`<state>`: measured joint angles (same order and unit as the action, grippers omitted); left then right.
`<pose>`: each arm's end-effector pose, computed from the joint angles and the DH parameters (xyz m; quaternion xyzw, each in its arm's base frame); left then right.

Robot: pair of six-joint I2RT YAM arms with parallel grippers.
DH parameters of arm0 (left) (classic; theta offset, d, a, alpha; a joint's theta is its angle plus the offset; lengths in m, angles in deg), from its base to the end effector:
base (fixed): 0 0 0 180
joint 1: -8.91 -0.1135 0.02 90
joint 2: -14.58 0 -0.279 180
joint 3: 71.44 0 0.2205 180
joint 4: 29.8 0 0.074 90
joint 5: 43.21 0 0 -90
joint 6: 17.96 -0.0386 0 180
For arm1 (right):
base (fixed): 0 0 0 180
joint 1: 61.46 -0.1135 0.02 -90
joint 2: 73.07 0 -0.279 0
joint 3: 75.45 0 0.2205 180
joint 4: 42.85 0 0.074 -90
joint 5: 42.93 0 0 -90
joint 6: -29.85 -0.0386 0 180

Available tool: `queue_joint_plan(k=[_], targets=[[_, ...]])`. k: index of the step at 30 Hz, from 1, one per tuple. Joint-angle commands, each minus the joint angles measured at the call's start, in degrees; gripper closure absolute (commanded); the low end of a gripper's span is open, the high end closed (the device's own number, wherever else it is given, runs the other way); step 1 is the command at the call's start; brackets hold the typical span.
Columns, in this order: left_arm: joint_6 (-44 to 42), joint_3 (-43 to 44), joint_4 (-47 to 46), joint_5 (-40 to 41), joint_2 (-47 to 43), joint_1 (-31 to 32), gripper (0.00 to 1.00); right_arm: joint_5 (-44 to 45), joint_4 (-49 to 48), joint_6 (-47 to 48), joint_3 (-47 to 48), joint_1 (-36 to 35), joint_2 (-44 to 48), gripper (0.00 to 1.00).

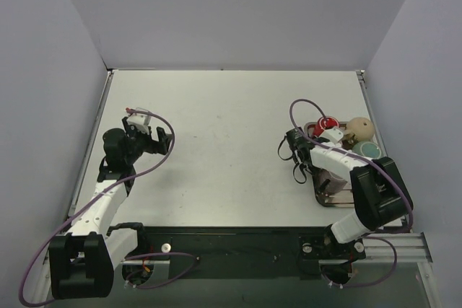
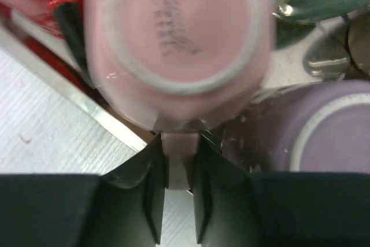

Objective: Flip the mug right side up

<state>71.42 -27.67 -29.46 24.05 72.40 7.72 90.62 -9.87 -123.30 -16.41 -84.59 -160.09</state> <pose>0.1917 -0.0109 0.2689 0.1170 0.7752 -0.1463 0.6033 0.2401 0.0736 0.1995 0.3950 0.8129 -0.1028 0.4154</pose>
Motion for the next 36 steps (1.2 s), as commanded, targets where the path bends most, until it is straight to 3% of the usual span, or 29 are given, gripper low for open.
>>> queue_joint_plan(k=[1, 7, 11, 14, 16, 18, 21, 24, 25, 27, 32, 36], targets=[[0.3, 1.3, -0.2, -3.9, -0.7, -0.3, 0.01, 0.1, -2.5, 0.9, -1.9, 1.7, -0.5, 1.00], [-2.4, 4.8, 6.0, -4.0, -0.4, -0.3, 0.02, 2.5, -0.1, 2.5, -1.8, -0.9, 7.5, 1.00], [-4.1, 13.8, 21.4, -6.7, 0.7, -0.3, 0.00, 3.9, 0.2, 4.6, -2.4, -3.8, 19.6, 1.00], [-3.4, 21.7, 33.1, -12.7, 2.1, -0.3, 0.09, 5.1, -1.2, 10.4, -1.6, -7.9, 29.6, 1.00], [-0.6, 24.7, 36.2, -17.0, 2.3, -0.4, 0.10, 2.5, -3.4, 15.4, 0.1, -9.8, 33.4, 1.00], [4.1, 27.3, 37.1, -23.0, 2.4, -0.5, 0.10, -7.9, -8.1, 21.0, 2.5, -12.2, 35.3, 1.00], [13.3, 30.3, 31.8, -31.2, 2.3, -0.5, 0.10, -21.1, -19.9, 24.5, 6.2, -17.2, 35.0, 1.00], [33.8, 29.1, 17.8, -38.4, 1.6, 0.4, 0.13, -34.6, -31.7, 24.0, 9.7, -21.5, 32.0, 1.00], [37.8, 27.8, 9.9, -39.1, 1.4, 0.7, 0.13, -35.8, -36.7, 23.8, 11.3, -24.0, 30.4, 1.00], [48.2, 26.5, 3.0, -39.1, 0.5, 3.8, 0.13, -37.0, -40.2, 24.8, 14.6, -27.9, 28.0, 1.00], [51.6, 26.6, 2.1, -37.1, -0.3, 6.5, 0.13, -34.8, -41.6, 30.4, 21.7, -37.0, 22.2, 1.00], [58.9, 24.8, -5.3, -37.5, 0.6, 7.4, 0.14, -36.0, -45.3, 29.0, 23.2, -37.9, 18.5, 1.00]])
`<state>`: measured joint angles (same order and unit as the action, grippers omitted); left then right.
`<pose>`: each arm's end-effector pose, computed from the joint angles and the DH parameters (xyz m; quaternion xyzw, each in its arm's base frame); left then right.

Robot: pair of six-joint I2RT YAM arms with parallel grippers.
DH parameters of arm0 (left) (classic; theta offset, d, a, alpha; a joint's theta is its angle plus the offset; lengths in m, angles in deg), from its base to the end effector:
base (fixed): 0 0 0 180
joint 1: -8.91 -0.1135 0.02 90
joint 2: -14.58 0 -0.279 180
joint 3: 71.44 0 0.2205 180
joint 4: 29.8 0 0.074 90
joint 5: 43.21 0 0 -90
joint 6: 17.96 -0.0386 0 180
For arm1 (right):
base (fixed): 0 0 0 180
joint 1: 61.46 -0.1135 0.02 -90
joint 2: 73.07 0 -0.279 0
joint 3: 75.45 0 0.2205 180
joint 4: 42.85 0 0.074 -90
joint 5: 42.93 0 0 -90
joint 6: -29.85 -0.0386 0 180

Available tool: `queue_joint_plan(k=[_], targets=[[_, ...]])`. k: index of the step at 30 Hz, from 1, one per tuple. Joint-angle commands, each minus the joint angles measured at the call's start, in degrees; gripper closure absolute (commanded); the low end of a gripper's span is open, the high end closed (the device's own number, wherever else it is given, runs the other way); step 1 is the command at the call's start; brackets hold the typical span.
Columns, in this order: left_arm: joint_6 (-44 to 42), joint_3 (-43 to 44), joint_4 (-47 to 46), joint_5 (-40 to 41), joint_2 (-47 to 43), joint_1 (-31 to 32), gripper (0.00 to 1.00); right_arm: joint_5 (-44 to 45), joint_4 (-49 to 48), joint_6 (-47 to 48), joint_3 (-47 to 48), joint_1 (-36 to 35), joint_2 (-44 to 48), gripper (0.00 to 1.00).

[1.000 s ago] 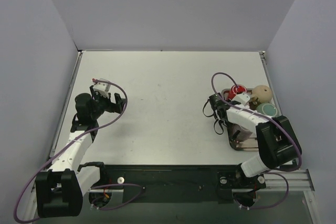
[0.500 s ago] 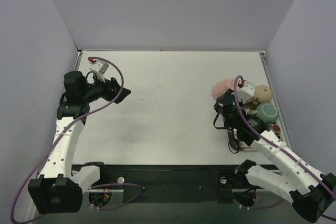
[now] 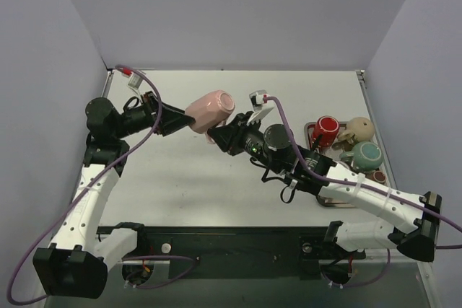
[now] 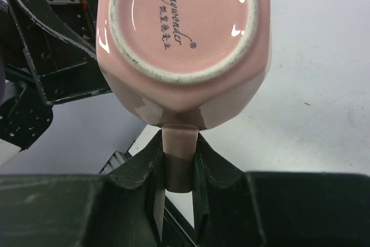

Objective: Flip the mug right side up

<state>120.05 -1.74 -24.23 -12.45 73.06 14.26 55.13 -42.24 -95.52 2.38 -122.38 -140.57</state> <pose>0.1798 -0.0502 0.4035 0.1289 0.6769 -0.5858 0.4267 0.1217 0.2078 0.4297 -0.0898 0.6390 0.5378 0.5426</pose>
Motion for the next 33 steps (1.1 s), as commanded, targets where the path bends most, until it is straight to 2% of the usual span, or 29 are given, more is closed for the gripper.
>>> queue_joint_plan(k=[1, 2, 4, 5, 6, 7, 8, 10, 11, 12, 13, 14, 15, 16, 17, 18, 19, 20, 21, 22, 23, 24, 27, 30, 33], targets=[[12.7, -1.5, -13.5, -1.4, 0.1, 1.5, 0.18, -0.8, -13.4, 0.5, 4.7, -0.1, -1.8, 1.00], [13.7, -1.9, -14.3, -1.5, 0.1, 1.7, 0.20, -1.3, -14.3, 0.1, 4.8, -0.1, -2.5, 1.00], [15.8, -1.9, -16.0, -1.2, 0.1, 2.1, 0.32, -4.4, -15.3, -1.2, 5.3, 0.0, -4.4, 1.00], [17.3, -1.7, -16.8, -0.8, 0.6, 2.2, 0.53, -6.2, -15.3, -2.1, 5.9, 0.2, -5.7, 1.00], [18.3, -2.1, -17.8, -0.9, 0.7, 2.1, 0.68, -7.1, -15.2, -2.6, 6.0, 0.6, -6.2, 1.00], [20.3, -2.3, -19.5, -0.5, 1.0, 2.0, 0.75, -7.6, -15.1, -4.0, 6.1, 0.9, -7.1, 1.00], [21.4, -3.1, -20.9, -0.4, 1.2, 1.9, 0.89, -7.6, -15.7, -4.8, 5.2, 1.9, -7.5, 1.00], [24.3, -4.3, -25.1, -0.4, 1.6, 1.2, 1.00, -9.8, -15.5, -8.2, 4.1, 4.0, -8.5, 1.00], [25.1, -4.6, -25.6, -0.5, 1.8, 0.5, 1.00, -10.7, -14.7, -10.7, 3.7, 5.0, -9.0, 1.00], [24.4, -4.6, -22.3, -0.4, 1.8, -0.7, 1.00, -11.4, -12.8, -12.4, 2.7, 7.5, -9.2, 0.93], [18.0, -4.0, -18.5, -0.3, 1.9, -1.3, 1.00, -11.7, -11.4, -14.5, 2.1, 8.7, -9.0, 0.63], [10.5, -0.9, -1.6, 2.4, 1.9, -2.6, 1.00, -11.0, -5.9, -14.7, 1.3, 11.0, -8.6, 0.54], [-6.4, 1.6, 8.2, 5.9, 2.3, -2.8, 1.00, -6.4, -2.1, -12.6, 1.2, 11.9, -7.3, 0.40], [-17.7, 6.9, 26.4, 17.2, 2.7, -2.0, 1.00, -1.7, 7.5, -11.0, 1.5, 12.4, -6.5, 0.35], [-32.9, 8.3, 30.2, 23.5, 3.5, -0.6, 1.00, 9.1, 12.1, -7.1, 1.8, 12.4, -5.0, 0.30], [-38.9, 10.0, 36.3, 33.5, 4.2, 1.1, 1.00, 14.2, 21.6, -4.1, 2.3, 12.4, -4.0, 0.29], [-49.6, 10.3, 38.5, 37.1, 5.0, 2.0, 1.00, 26.5, 26.2, -3.3, 2.5, 12.7, -3.7, 0.27], [-57.8, 10.6, 41.7, 42.3, 5.8, 2.4, 1.00, 32.1, 32.3, -3.0, 2.3, 12.8, -3.5, 0.22], [-60.6, 10.9, 43.2, 44.3, 7.6, 2.4, 1.00, 42.6, 35.3, -3.1, 1.8, 13.9, -3.5, 0.18], [-65.5, 11.3, 45.6, 49.3, 9.6, 2.4, 1.00, 46.4, 39.1, -4.3, 0.5, 14.9, -3.6, 0.13], [-67.2, 11.6, 46.6, 50.8, 11.1, 2.4, 1.00, 51.3, 40.1, -4.8, -0.5, 17.6, -3.6, 0.13], [-70.6, 12.2, 48.6, 54.6, 13.7, 2.5, 1.00, 52.5, 41.4, -7.2, -2.5, 19.1, -3.8, 0.11], [-74.3, 13.8, 51.4, 58.3, 19.6, 2.4, 1.00, 46.5, 41.3, -12.5, -5.8, 29.9, -4.9, 0.16], [-76.2, 14.5, 51.9, 58.8, 24.8, 2.3, 1.00, 45.7, 38.7, -15.3, -9.6, 34.3, -6.6, 0.22], [-76.7, 15.8, 52.6, 58.3, 28.8, 2.2, 1.00, 43.7, 31.4, -15.0, -12.5, 37.0, -8.5, 0.25]])
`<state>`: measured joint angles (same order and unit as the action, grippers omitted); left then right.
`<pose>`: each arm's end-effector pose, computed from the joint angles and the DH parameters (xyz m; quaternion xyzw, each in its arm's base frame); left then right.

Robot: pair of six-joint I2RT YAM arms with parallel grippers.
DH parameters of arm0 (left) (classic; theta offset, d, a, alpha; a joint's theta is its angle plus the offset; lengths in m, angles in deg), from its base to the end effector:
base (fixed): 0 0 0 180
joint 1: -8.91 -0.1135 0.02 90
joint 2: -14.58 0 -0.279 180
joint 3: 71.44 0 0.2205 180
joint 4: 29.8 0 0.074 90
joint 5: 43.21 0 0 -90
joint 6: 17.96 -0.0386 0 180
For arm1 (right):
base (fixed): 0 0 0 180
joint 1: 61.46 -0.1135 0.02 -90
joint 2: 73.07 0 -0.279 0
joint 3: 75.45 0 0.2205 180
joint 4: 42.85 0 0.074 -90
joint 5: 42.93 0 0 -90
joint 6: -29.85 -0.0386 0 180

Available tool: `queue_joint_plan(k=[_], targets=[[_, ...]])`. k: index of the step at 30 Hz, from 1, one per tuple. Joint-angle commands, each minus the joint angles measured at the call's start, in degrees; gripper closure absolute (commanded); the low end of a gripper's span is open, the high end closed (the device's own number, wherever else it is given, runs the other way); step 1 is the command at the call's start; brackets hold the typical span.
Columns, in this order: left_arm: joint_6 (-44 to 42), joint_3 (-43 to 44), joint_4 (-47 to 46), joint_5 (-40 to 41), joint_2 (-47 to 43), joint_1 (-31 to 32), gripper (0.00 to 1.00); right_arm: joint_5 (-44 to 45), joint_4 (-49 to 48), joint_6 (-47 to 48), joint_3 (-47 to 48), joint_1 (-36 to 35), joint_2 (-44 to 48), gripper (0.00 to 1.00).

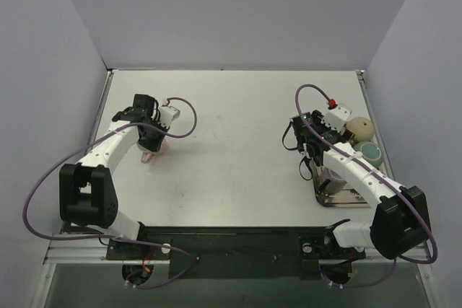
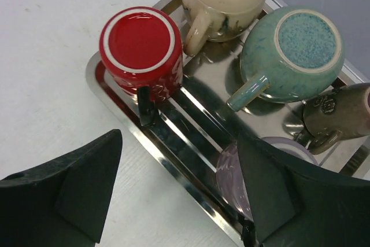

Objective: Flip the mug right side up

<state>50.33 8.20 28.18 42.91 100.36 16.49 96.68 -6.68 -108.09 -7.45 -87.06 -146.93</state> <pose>0.2651 -0.0379 0.2669 0.2536 0.9405 -0.0052 0.2262 0.2249 0.0752 0.2927 0.3280 0.7806 -0.0862 0.5250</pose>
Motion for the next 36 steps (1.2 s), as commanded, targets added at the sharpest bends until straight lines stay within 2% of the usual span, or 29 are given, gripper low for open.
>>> queue_joint_plan(k=[1, 5, 9, 11, 12, 17, 19, 20, 23, 24, 26, 36], targets=[[-7.4, 5.9, 0.1, 2.7, 3.2, -0.2, 1.00, 0.6, -5.7, -2.2, -3.0, 2.1, -3.6, 0.26], [-8.5, 8.8, 3.9, 1.9, 8.7, -0.3, 1.00, -4.8, -9.3, -2.2, -1.8, 6.4, -9.8, 0.31], [-9.1, 12.1, 8.2, -0.8, 11.7, -1.2, 1.00, -6.5, -10.4, -3.0, 0.9, 8.5, -15.6, 0.34], [-9.1, 12.4, 8.3, -2.4, 11.2, -1.9, 0.90, -7.8, -11.4, -3.5, 1.8, 9.6, -18.4, 0.36], [-9.1, 12.4, 8.1, -3.1, 10.6, -2.5, 0.82, -8.5, -11.8, -3.4, 2.7, 10.0, -20.3, 0.37], [-10.5, 13.0, 6.8, -5.0, 7.4, -2.6, 0.62, -11.0, -11.4, -2.9, 6.0, 11.5, -25.4, 0.43], [-10.8, 14.4, 7.2, -5.3, 7.3, -2.6, 0.57, -11.5, -11.5, -2.9, 6.5, 11.6, -26.2, 0.54], [-11.2, 14.7, 7.6, -5.4, 7.4, -2.6, 0.57, -11.5, -11.5, -2.9, 6.6, 11.6, -26.5, 0.63], [-11.6, 15.7, 8.2, -5.5, 8.3, -2.6, 0.54, -11.6, -11.5, -2.8, 6.4, 11.9, -26.4, 0.79], [-11.8, 15.8, 8.1, -5.4, 8.5, -2.5, 0.54, -11.9, -11.6, -2.7, 6.3, 12.0, -26.2, 0.90], [-11.8, 16.0, 7.6, -5.3, 8.7, -2.6, 0.53, -11.8, -11.5, -2.5, 5.9, 12.0, -25.0, 1.00], [-11.3, 21.3, 4.6, -2.3, 14.5, -1.9, 0.52, -14.5, -16.2, 0.7, 0.4, 11.8, -13.8, 1.00]])
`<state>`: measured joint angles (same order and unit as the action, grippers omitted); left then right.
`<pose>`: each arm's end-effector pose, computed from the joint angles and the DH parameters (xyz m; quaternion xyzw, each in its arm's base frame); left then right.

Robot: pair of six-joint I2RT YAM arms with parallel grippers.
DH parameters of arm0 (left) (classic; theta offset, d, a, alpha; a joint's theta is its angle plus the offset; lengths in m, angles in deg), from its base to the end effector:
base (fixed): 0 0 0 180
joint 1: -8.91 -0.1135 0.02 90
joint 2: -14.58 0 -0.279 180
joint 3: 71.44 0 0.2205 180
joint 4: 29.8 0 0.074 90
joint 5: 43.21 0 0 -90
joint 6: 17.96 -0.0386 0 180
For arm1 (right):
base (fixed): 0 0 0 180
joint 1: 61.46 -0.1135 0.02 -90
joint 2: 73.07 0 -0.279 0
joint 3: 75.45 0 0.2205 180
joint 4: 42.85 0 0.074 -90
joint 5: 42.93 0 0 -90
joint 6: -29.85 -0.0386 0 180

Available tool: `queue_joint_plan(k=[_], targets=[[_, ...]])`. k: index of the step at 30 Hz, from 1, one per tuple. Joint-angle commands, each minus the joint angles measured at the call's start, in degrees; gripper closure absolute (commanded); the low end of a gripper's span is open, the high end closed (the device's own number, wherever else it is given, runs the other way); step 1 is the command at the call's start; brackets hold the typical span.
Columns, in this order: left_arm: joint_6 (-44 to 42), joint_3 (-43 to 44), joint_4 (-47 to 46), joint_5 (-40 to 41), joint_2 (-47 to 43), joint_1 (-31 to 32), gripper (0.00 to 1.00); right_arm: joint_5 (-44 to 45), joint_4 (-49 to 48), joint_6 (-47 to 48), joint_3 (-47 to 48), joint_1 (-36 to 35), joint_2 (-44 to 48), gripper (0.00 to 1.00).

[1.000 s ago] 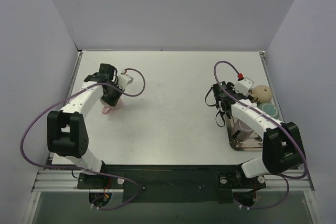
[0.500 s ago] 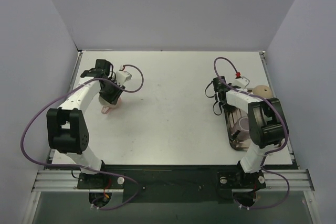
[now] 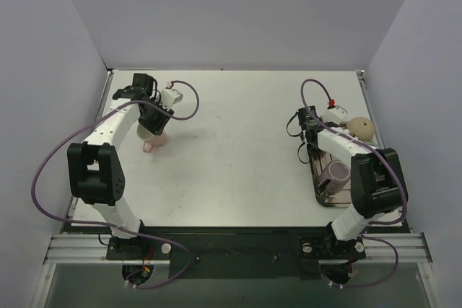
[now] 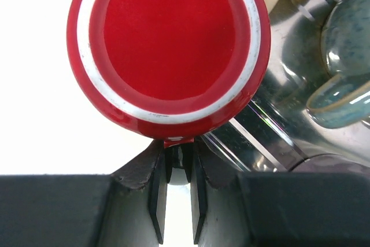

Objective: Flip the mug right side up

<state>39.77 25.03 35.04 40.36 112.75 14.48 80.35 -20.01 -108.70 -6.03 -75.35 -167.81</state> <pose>0.3228 -0.0358 0.2801 0.3278 0.9211 -0.0066 0.2102 0.3092 0.0546 0.2181 0.3642 0.8239 -0.0514 0.4312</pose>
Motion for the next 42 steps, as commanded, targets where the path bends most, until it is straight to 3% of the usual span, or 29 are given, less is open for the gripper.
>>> queue_joint_plan(k=[1, 9, 13, 18, 21, 23, 24, 25, 27, 28, 30, 35, 39, 42], targets=[[-0.9, 4.9, -1.8, -1.0, 2.4, 0.2, 0.52, 1.4, -3.3, 1.6, -1.5, 0.1, 7.9, 1.00], [-0.1, 5.2, -0.2, -4.6, 1.9, 0.5, 0.52, -3.8, -5.6, 3.4, -2.8, 0.0, 13.4, 1.00], [1.9, 5.3, -0.3, -9.5, -2.4, 0.3, 0.45, -7.2, -8.7, 5.1, -3.8, -2.1, 20.3, 1.00], [8.2, 6.3, -2.3, -20.3, -9.9, -0.1, 0.43, -13.0, -12.3, 9.5, -1.8, -9.4, 29.5, 1.00], [17.9, 5.6, -5.5, -31.2, -15.6, -2.1, 0.37, -18.2, -17.4, 8.2, -1.1, -15.0, 35.7, 1.00], [27.2, 3.7, -10.5, -41.1, -19.2, -3.2, 0.32, -20.2, -24.8, 7.4, -1.3, -19.9, 38.3, 1.00], [36.2, 2.3, -16.6, -48.2, -20.4, -3.3, 0.30, -20.4, -26.5, 7.0, -1.2, -21.3, 39.2, 1.00], [41.1, -1.5, -20.8, -51.7, -22.7, -3.3, 0.22, -20.3, -29.6, 7.1, -0.9, -24.8, 39.5, 1.00], [63.0, -9.4, -42.8, -58.9, -26.3, -2.5, 0.16, -20.3, -34.9, 7.0, -0.5, -29.3, 39.6, 1.00], [76.9, -12.1, -59.9, -61.3, -27.3, -2.1, 0.15, -20.6, -36.1, 6.8, -0.3, -30.8, 38.9, 1.00], [89.1, -17.3, -74.8, -60.8, -29.1, -0.1, 0.14, -21.7, -39.7, 6.0, 0.8, -33.9, 37.6, 1.00], [86.2, -16.8, -69.8, -57.7, -30.5, 5.3, 0.13, -25.2, -43.8, 4.0, 5.0, -39.0, 32.3, 1.00], [91.9, -18.3, -78.1, -57.4, -31.6, 5.8, 0.12, -26.7, -44.4, 2.2, 6.7, -40.2, 28.9, 1.00], [92.0, -18.5, -77.9, -56.0, -32.2, 5.9, 0.14, -28.5, -44.4, 1.4, 8.4, -41.1, 26.3, 1.00]])
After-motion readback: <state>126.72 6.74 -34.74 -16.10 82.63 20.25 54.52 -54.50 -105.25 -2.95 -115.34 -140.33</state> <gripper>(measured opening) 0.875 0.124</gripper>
